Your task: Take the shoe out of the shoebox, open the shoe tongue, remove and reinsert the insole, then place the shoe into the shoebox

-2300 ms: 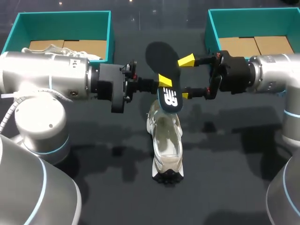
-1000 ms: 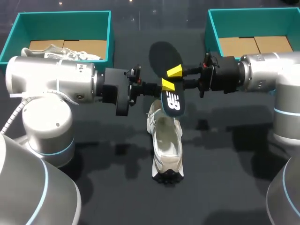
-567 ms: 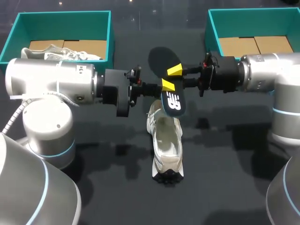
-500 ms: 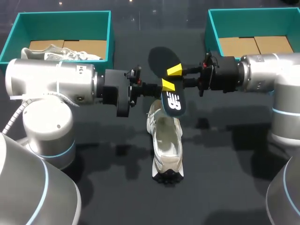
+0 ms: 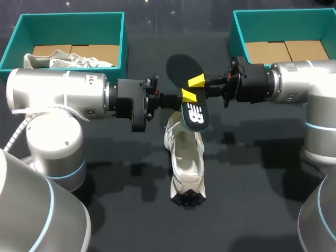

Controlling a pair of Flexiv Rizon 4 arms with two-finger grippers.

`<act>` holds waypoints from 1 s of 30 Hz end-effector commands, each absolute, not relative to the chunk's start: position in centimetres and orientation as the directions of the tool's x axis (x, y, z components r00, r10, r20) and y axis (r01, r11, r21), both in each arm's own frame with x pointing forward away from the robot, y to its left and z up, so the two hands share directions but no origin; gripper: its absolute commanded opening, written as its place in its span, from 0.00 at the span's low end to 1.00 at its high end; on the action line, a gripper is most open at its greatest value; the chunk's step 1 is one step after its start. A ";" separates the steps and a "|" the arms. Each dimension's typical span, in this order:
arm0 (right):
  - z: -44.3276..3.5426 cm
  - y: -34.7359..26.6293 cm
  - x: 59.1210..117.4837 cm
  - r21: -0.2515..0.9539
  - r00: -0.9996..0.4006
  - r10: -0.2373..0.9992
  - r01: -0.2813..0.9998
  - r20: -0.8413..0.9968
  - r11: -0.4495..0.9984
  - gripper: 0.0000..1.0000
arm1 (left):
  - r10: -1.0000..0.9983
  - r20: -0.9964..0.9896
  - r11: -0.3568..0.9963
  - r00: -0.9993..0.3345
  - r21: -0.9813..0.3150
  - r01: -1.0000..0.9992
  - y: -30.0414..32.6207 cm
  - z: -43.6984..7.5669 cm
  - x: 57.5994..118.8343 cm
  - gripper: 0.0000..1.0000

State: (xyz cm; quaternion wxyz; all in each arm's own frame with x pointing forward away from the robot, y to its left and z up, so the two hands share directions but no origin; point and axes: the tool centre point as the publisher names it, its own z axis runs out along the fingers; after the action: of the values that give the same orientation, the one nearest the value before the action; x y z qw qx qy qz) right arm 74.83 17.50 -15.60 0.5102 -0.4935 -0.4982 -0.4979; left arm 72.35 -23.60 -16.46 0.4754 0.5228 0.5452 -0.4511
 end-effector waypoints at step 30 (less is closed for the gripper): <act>-16.4 17.6 73.7 -0.026 0.027 -0.033 0.999 0.999 0.041 0.00 | 0.323 -0.946 -0.103 0.006 -0.029 0.994 -16.1 -13.3 74.3 1.00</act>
State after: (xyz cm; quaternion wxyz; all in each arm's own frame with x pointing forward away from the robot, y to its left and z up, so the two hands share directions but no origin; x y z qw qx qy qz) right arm 73.69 17.48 -16.34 0.5247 -0.4880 -0.4939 -0.4926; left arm 74.04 -16.57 -13.67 0.3942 0.5887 0.5524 -0.4393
